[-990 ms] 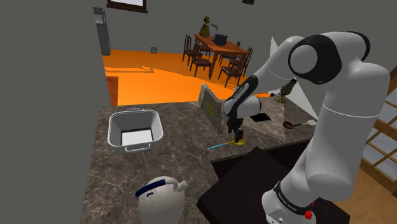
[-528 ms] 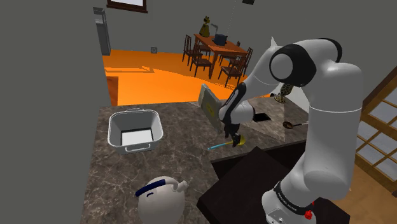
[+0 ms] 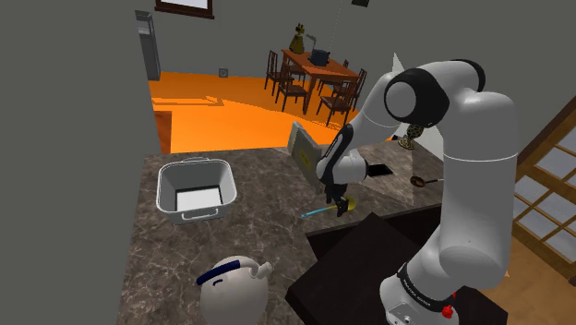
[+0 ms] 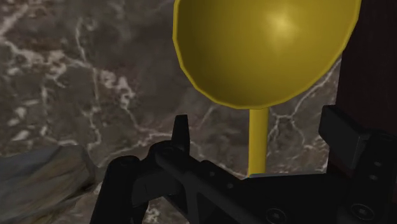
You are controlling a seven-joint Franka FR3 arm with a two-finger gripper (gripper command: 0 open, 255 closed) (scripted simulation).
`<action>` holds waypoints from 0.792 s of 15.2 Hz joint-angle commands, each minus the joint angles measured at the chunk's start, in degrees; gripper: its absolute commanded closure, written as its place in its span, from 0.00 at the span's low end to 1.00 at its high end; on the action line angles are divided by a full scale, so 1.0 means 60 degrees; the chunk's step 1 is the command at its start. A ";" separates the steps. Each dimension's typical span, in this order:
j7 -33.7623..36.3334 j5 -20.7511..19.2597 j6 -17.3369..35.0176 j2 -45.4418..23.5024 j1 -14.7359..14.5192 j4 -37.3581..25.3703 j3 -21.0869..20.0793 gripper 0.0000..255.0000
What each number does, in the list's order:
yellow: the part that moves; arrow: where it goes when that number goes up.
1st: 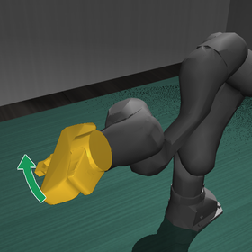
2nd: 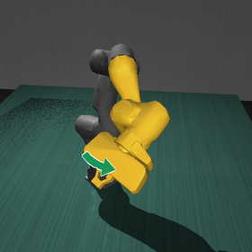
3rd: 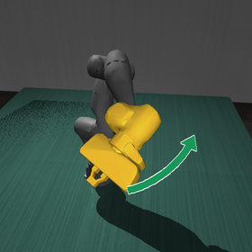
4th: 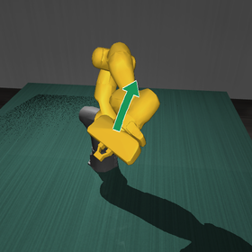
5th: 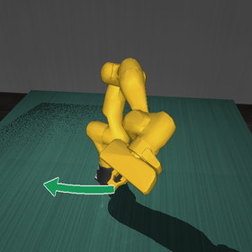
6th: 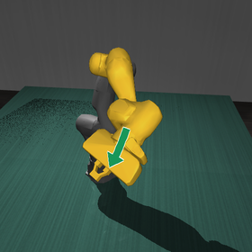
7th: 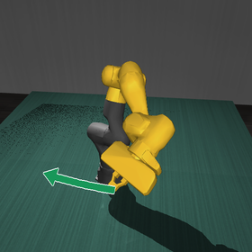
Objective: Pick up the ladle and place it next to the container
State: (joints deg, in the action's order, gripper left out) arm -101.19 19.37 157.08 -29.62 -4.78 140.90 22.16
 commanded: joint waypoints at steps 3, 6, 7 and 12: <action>-0.0001 0.0001 0.0002 -0.0002 0.0002 -0.0001 -0.0002 1.00; -0.0003 0.0001 -0.0003 -0.0007 0.0005 -0.0010 -0.0002 1.00; -0.0003 0.0003 0.0001 -0.0007 0.0004 -0.0007 -0.0004 1.00; -0.0002 0.0003 0.0003 -0.0004 0.0003 -0.0002 -0.0003 1.00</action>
State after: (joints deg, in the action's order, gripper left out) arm -101.21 19.40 157.11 -29.62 -4.74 140.82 22.14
